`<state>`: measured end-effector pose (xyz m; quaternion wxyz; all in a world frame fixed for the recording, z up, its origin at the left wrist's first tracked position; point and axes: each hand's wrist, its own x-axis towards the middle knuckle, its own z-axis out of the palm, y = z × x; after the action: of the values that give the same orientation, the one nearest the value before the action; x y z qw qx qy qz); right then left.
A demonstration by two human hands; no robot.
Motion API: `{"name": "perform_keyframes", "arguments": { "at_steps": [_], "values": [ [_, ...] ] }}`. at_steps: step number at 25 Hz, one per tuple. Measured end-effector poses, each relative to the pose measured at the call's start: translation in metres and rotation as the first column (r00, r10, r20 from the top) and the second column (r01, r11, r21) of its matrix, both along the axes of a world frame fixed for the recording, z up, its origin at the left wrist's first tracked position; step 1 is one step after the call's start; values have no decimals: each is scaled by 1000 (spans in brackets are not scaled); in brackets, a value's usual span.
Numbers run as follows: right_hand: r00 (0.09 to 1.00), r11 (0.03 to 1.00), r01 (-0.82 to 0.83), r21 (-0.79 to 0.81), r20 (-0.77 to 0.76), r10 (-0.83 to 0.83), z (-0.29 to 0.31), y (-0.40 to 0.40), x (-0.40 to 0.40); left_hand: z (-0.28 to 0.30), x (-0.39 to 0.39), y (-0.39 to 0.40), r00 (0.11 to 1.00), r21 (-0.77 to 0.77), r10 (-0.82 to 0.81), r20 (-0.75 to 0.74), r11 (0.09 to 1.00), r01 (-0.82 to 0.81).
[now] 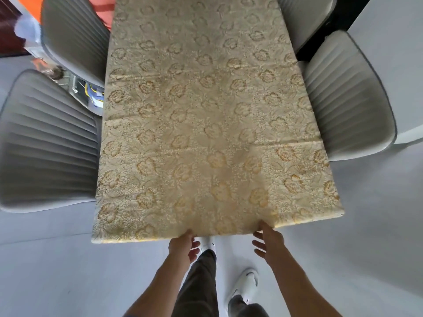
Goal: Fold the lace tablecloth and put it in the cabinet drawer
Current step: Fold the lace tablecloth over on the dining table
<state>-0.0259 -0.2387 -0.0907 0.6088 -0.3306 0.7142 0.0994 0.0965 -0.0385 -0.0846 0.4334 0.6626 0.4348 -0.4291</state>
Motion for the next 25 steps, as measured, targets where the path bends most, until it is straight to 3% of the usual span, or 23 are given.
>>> {"name": "perform_keyframes", "arguments": {
  "at_steps": [3,6,11,13,15,19,22,25],
  "values": [
    [1000,999,0,-52,-7,0,-11,-9,-1,-4,-4,3,998,30,38,50,999,-39],
    [990,984,-138,-110,-14,137,-13,-11,-8,5,-7,6,995,38,18,102,999,-22],
    [905,857,-422,-296,-87,415,20,-2,-49,31,-53,24,935,130,-200,294,977,168],
    [842,743,-538,-398,-206,499,41,7,-72,45,-76,32,838,259,-409,360,907,332],
    [837,643,-542,-542,-277,473,61,11,-78,60,-82,29,659,440,-618,428,780,446],
    [862,418,-468,-779,-298,410,104,-5,-41,107,-38,2,562,445,-482,672,870,212],
    [810,218,-485,-847,-341,478,137,-47,32,137,48,-30,390,546,-590,706,806,230],
    [716,-62,-480,-875,-432,548,164,-108,119,156,149,-74,161,644,-673,722,739,199]
  ]
}}
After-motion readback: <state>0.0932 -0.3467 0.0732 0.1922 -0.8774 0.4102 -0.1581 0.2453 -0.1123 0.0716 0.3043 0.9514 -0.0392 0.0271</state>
